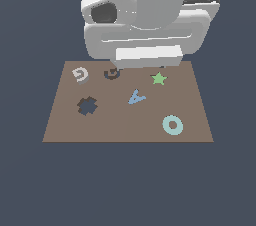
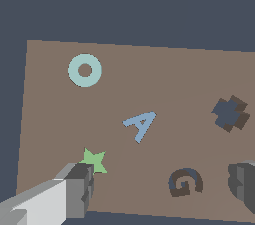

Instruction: Insert a designated object into the corresponding slot on a board.

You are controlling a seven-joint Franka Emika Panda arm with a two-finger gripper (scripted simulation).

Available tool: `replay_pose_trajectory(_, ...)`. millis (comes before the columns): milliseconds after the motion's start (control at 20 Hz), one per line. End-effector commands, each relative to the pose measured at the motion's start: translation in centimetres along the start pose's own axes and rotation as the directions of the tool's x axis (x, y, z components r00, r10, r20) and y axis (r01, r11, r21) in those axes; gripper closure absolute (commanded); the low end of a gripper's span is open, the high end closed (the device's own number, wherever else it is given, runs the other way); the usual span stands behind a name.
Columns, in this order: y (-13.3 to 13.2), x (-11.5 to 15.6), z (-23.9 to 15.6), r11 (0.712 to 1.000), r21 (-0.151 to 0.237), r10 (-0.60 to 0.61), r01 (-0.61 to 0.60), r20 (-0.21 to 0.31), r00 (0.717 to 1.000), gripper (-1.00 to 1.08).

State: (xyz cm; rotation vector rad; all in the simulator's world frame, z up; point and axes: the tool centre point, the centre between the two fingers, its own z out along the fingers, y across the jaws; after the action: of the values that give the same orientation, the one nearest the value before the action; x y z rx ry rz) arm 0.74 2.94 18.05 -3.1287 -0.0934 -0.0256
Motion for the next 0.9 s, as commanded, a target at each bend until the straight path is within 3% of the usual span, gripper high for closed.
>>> replay_pose_trajectory(0, 0.0, 0.0, 0.0, 1.0, 0.0, 0.0, 0.0, 0.0, 1.0, -0.92)
replay_pose_trajectory(450, 1.1, -1.0, 0.9, 0.999, 0.0, -0.034, 0.034, 0.001, 0.999, -0.92)
replay_pose_trajectory(850, 4.0, -3.3, 3.1, 0.993, -0.001, -0.118, 0.118, 0.005, 0.993, -0.92)
